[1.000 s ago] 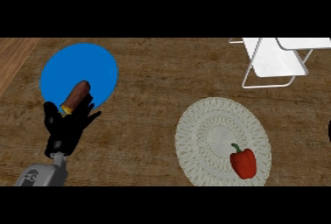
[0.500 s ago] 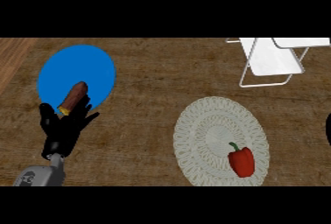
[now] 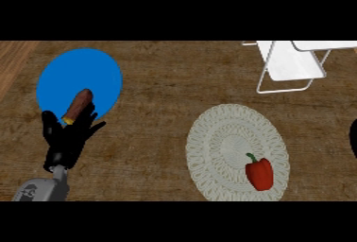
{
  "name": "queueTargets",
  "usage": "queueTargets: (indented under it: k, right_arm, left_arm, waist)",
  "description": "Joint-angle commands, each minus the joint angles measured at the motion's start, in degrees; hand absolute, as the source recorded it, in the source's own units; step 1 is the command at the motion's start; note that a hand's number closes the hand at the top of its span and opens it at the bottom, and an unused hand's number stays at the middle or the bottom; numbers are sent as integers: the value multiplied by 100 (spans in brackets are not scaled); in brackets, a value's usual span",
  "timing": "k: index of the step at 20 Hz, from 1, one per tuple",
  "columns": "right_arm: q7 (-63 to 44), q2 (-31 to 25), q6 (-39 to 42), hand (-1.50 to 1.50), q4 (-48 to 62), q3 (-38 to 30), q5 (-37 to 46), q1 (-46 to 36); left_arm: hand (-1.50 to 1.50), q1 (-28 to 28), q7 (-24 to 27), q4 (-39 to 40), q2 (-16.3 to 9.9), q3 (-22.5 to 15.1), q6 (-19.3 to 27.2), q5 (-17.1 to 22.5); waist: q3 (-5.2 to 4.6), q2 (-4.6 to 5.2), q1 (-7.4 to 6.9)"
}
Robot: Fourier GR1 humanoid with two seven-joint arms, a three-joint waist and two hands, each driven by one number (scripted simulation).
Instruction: Pick the croissant from the placemat and place it in the tiered shelf
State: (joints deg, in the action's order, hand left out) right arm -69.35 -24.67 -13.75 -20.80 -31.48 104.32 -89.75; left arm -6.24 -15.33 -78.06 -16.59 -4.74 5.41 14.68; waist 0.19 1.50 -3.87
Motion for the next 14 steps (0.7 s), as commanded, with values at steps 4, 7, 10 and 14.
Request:
queueTargets:
  k: [4,7,10,14]
  right_arm:
    - [-913,-38,-383,150,-27,-136,171,185]
    - [-861,112,-417,150,6,-197,184,177]
    - [-882,110,-286,150,54,-239,262,-67]
    - [-856,122,-216,150,141,-391,260,214]
  left_arm:
    - [0,172,-121,-55,63,-39,2,10]
    - [0,30,-134,97,80,-19,22,-47]
    - [0,92,-112,36,34,19,-18,-39]
    - [0,168,-63,1,-14,57,-90,-32]
  waist:
    - [-22,-24,35]
    - [-24,-25,75]
    - [-28,-7,-5]
    - [-25,-27,58]
